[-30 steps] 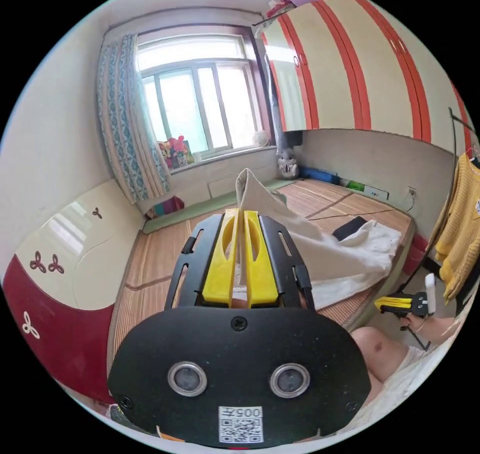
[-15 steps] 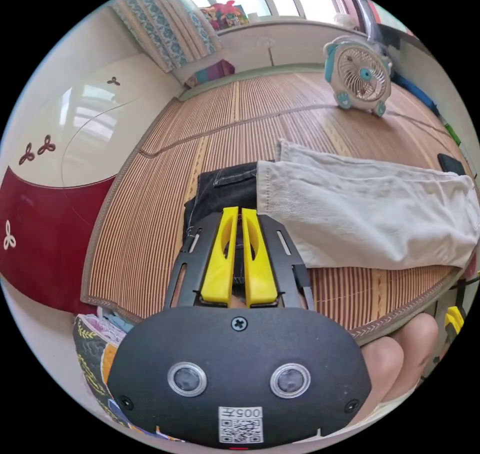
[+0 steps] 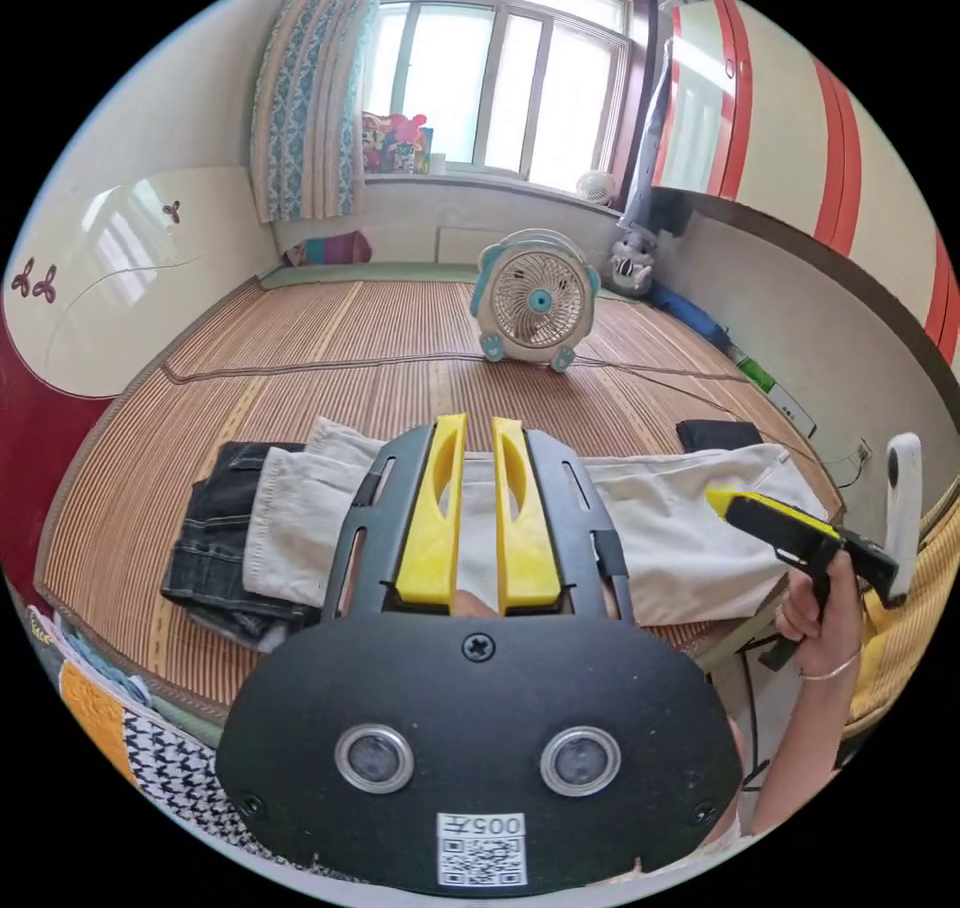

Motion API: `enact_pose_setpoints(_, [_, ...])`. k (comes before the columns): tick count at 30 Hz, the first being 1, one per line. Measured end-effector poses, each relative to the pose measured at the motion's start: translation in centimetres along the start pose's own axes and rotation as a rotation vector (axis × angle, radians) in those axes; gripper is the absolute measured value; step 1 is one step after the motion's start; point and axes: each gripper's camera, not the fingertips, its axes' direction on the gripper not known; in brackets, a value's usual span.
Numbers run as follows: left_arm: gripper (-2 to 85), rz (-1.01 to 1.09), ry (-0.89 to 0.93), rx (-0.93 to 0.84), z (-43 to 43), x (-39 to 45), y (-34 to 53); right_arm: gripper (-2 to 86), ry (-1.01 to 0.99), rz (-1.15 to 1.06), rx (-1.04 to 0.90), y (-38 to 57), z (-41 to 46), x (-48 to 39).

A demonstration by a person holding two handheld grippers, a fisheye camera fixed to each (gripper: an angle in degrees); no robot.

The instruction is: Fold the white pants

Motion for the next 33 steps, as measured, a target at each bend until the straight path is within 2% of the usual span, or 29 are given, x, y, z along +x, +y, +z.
enact_pose_setpoints(3, [8.2,-0.065,-0.02,-0.022,3.6,-0.3,-1.7,7.5,-0.017,0.041,-0.045,-4.2,3.7,2.0])
enact_pose_setpoints(6, [10.1,-0.102,-0.001,-0.12,8.6,-1.5,-2.6,7.7,-0.019,0.062,-0.148,-6.4,8.6,4.2])
enact_pose_setpoints(11, [11.2,-0.153,-0.036,-0.253,14.6,-4.0,-1.7,10.3,0.142,0.089,-0.214,-7.5,12.7,6.2])
enact_pose_setpoints(15, [11.6,-0.098,-0.093,-0.275,16.6,-4.6,-3.3,11.7,0.202,0.01,-0.179,-8.9,13.7,4.9])
enact_pose_setpoints(21, [12.5,-0.007,-0.091,-0.357,19.5,-4.3,-3.8,12.7,0.296,-0.094,-0.281,-10.6,18.6,2.3])
enact_pose_setpoints(24, [12.9,0.056,-0.123,-0.398,20.7,-3.3,-4.2,11.3,0.346,-0.087,-0.404,-11.2,21.8,2.2])
enact_pose_setpoints(33, [12.4,0.112,-0.196,-0.468,24.1,-2.0,-4.6,7.1,0.369,-0.129,-0.383,-12.1,23.0,0.7])
